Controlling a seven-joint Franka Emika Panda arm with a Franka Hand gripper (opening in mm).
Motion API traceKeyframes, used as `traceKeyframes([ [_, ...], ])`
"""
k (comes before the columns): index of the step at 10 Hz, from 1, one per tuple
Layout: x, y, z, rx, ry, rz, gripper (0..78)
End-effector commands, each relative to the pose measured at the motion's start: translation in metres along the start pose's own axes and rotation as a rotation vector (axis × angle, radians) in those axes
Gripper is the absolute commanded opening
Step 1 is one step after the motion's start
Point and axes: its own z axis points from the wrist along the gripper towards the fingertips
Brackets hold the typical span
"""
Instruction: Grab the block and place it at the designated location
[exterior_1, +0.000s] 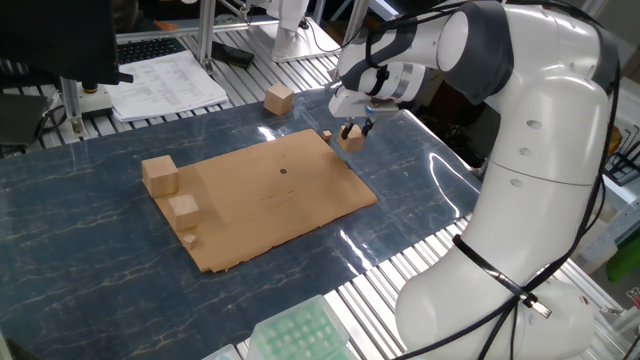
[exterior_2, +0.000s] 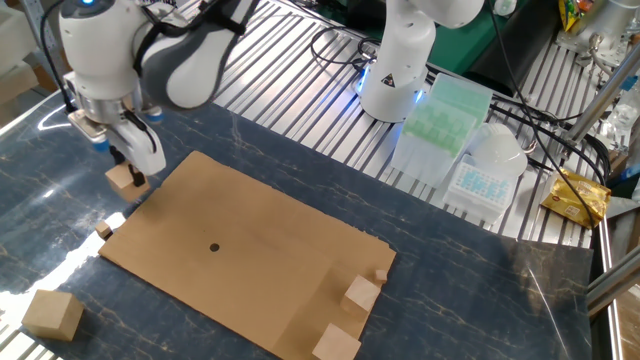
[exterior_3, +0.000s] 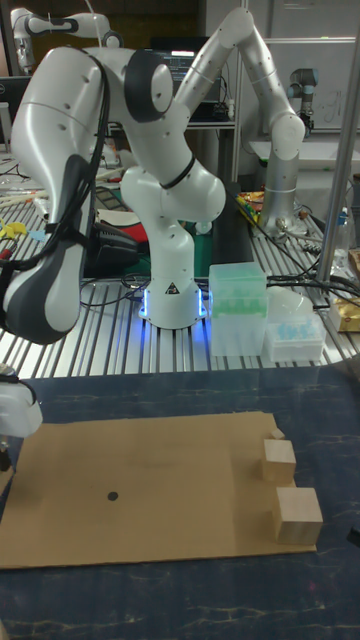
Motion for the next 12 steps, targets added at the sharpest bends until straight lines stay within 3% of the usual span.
traceKeyframes([
  [1,0.006,0.030,-0.011,0.002,0.006,0.086,1.3],
  [7,0.026,0.076,-0.029,0.008,0.041,0.195,1.3],
  [10,0.038,0.097,-0.032,0.006,0.042,0.252,1.3],
  [11,0.038,0.097,-0.032,0.006,0.042,0.253,1.3],
  [12,0.042,0.109,-0.032,0.005,0.040,0.285,1.3],
])
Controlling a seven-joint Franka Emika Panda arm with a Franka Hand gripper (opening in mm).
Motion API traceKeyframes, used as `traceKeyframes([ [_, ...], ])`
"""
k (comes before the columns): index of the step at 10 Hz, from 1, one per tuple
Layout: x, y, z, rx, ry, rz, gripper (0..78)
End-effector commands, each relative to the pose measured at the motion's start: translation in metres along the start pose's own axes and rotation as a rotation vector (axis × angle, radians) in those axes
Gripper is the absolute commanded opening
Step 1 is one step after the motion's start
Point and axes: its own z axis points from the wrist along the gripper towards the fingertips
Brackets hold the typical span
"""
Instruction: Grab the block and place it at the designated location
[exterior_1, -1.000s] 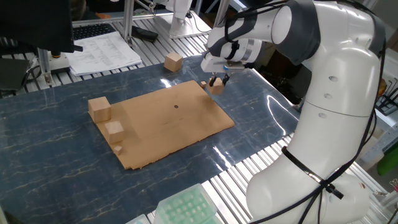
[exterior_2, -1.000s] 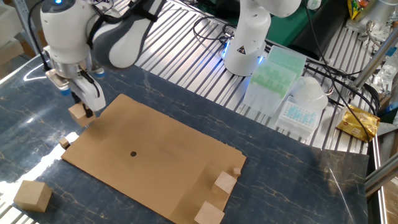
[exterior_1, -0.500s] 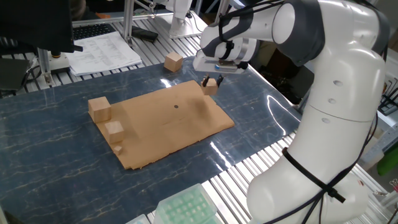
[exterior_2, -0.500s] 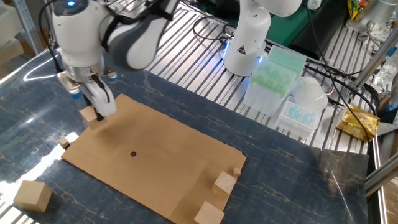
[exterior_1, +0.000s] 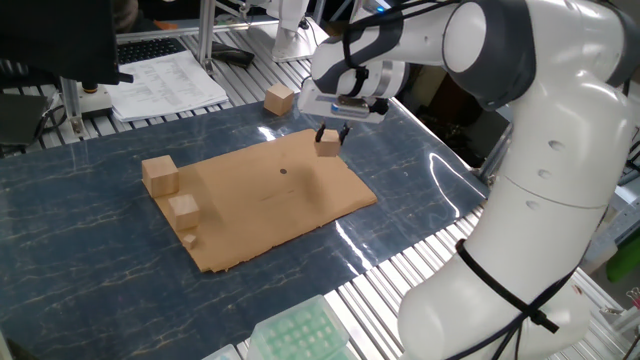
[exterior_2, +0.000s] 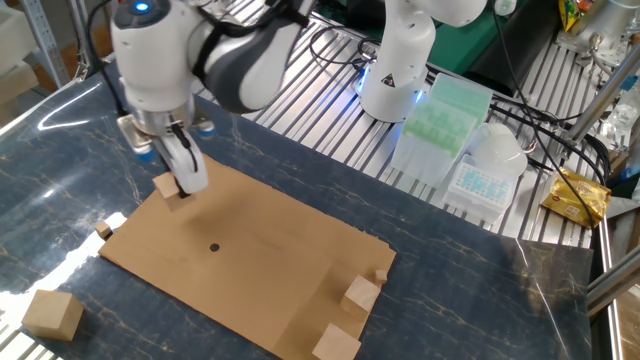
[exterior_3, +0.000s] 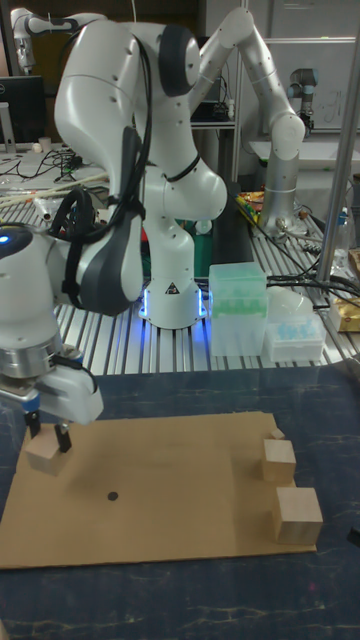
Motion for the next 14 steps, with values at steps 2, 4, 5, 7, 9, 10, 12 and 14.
traceKeyframes([
  [2,0.018,0.028,-0.004,-0.005,0.000,0.094,1.3],
  [4,0.022,0.037,-0.004,-0.005,-0.002,0.121,1.3],
  [5,0.022,0.039,-0.006,-0.006,0.000,0.127,1.3],
  [7,0.022,0.039,-0.006,-0.004,0.000,0.138,1.3],
  [9,0.023,0.039,-0.006,-0.008,-0.002,0.156,1.3],
  [10,0.023,0.039,-0.006,-0.007,-0.004,0.164,1.3],
  [12,0.023,0.039,-0.006,-0.010,-0.016,0.119,1.3],
  [14,0.023,0.039,-0.006,-0.020,-0.035,0.001,1.3],
])
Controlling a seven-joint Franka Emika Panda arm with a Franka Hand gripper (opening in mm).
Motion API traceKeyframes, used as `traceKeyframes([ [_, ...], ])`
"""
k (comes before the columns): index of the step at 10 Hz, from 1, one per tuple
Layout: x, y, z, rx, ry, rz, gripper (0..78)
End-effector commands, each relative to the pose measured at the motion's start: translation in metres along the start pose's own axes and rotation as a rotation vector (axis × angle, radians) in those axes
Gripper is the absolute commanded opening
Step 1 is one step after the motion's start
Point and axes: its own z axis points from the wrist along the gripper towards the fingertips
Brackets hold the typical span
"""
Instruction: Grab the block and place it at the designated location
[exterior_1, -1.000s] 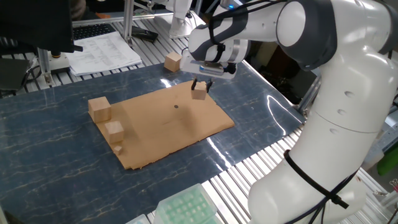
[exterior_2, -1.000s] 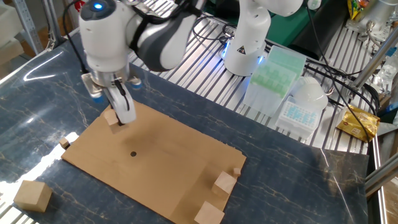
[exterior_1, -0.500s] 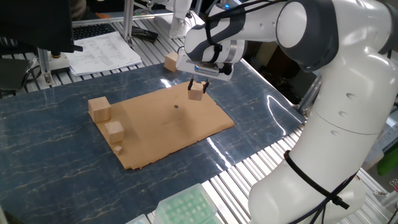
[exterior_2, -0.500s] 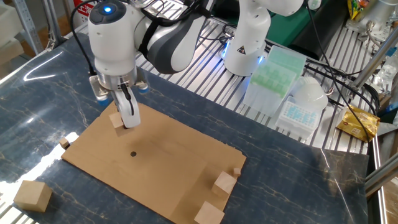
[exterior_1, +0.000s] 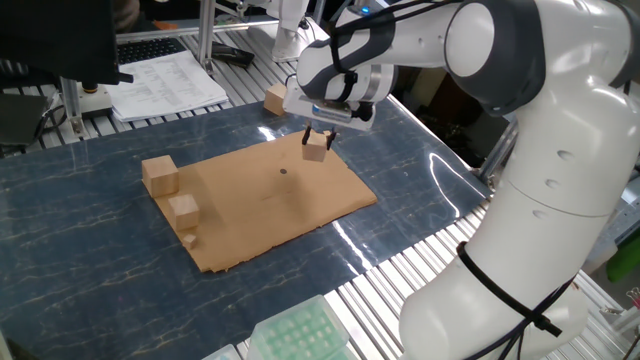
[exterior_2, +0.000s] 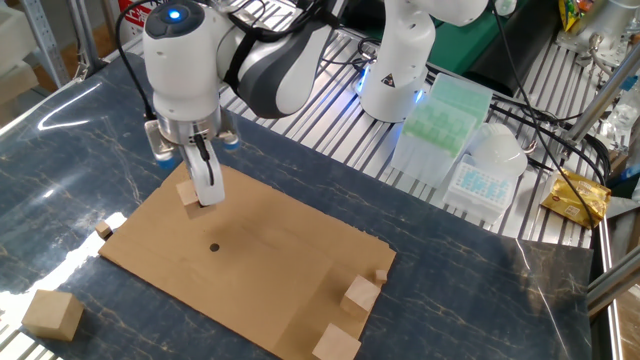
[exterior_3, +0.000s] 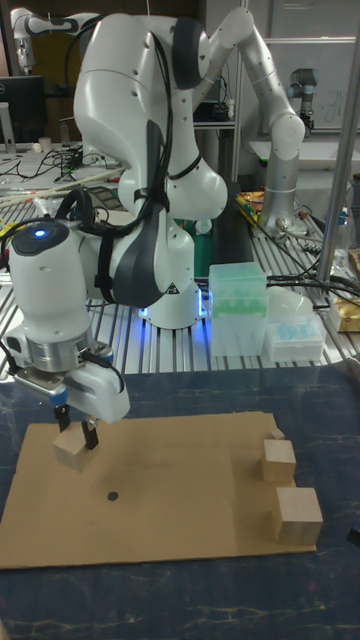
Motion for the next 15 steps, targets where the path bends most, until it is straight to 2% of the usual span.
traceKeyframes([
  [1,-0.001,0.000,-0.002,-0.014,-0.026,-0.150,1.3],
  [2,-0.001,0.000,-0.002,-0.013,-0.022,-0.203,1.3],
  [4,-0.001,0.001,-0.002,-0.009,-0.008,-0.195,1.3],
  [8,0.005,0.013,-0.005,-0.014,-0.003,-0.170,1.3],
  [11,0.011,0.026,-0.006,-0.015,-0.008,-0.133,1.3],
  [13,0.014,0.035,0.000,-0.023,-0.014,-0.118,1.3],
  [15,0.010,0.044,0.007,-0.030,-0.027,-0.107,1.3],
])
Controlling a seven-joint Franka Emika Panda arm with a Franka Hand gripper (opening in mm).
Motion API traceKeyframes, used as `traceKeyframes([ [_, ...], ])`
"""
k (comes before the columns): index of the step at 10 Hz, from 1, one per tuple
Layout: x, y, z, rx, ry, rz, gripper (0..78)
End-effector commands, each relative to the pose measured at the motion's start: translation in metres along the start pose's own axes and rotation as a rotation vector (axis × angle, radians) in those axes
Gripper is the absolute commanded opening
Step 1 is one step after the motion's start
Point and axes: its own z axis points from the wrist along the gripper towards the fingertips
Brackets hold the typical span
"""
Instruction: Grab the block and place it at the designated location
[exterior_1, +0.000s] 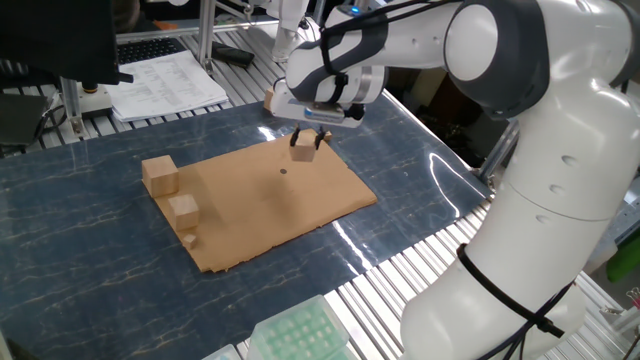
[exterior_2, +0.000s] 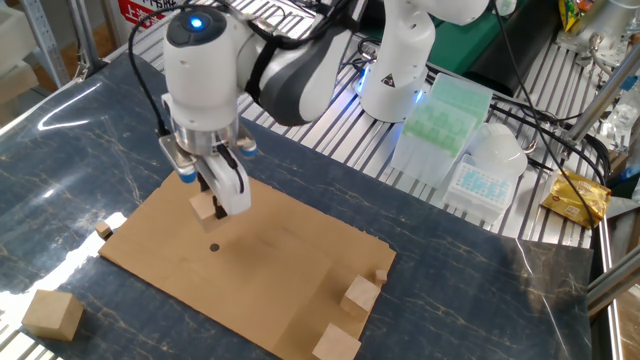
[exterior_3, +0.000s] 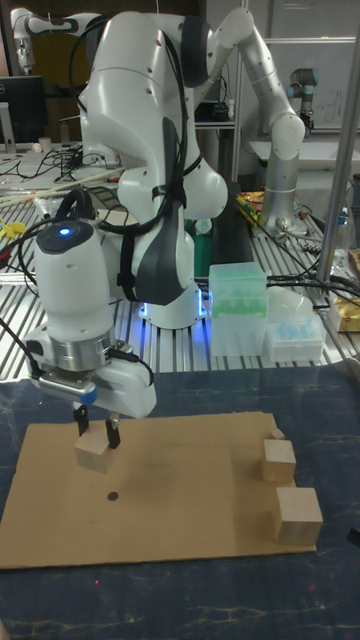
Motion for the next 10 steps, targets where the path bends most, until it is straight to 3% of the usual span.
traceKeyframes([
  [1,-0.007,0.011,0.006,-0.008,-0.016,0.014,1.3],
  [5,-0.015,0.014,0.017,-0.016,-0.037,0.014,1.3],
  [10,-0.015,0.012,0.024,-0.021,-0.052,0.024,1.3],
])
